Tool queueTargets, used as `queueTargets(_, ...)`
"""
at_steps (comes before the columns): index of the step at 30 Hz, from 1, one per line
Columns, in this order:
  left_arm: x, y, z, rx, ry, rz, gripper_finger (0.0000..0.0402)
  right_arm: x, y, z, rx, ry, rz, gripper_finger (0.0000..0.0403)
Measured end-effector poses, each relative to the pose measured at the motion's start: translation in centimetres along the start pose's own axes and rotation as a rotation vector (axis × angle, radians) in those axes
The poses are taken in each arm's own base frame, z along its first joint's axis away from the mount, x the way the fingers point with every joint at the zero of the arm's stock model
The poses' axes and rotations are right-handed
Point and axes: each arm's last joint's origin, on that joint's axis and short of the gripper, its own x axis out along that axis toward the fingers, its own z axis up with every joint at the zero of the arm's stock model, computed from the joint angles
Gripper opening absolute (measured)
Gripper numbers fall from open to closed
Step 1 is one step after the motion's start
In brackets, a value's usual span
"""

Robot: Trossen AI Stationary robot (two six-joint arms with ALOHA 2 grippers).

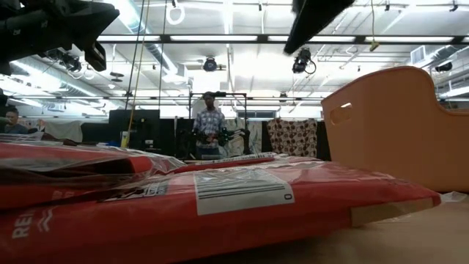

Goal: Sort popcorn bags into baskets
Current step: Put the popcorn bag into the orange bin

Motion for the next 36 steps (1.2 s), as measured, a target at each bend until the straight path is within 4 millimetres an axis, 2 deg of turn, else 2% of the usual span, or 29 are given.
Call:
queueTargets(4, 0.0, 0.0, 0.0, 0.008, -0.001, 0.0, 0.0036, 3.4, 1.5, 0.0, -0.065, 0.039, -0.036, 0.0137)
queueTargets(8, 0.0, 0.0, 0.0, 0.007, -0.001, 0.0, 0.0036, 6.3, 2.0, 0.3, -0.126, 0.09, -0.058, 0.014)
queueTargets(16, 0.0, 0.0, 0.0, 0.006, 0.0, 0.0, 0.0036, 11.1, 2.7, 2.8, -0.176, 0.081, -0.151, 0.016)
queueTargets(21, 0.0, 0.0, 0.0, 0.005, 0.0, 0.0, 0.0036, 13.9, 2.9, 3.6, -0.245, 0.106, -0.192, 0.0179)
queueTargets(26, 0.0, 0.0, 0.0, 0.006, 0.0, 0.0, 0.0036, 15.9, 2.7, 3.7, -0.301, 0.129, -0.224, 0.0201)
queueTargets(36, 0.0, 0.0, 0.0, 0.007, -0.001, 0.0, 0.0036, 17.5, 1.0, 3.8, -0.281, 0.138, -0.164, 0.0213)
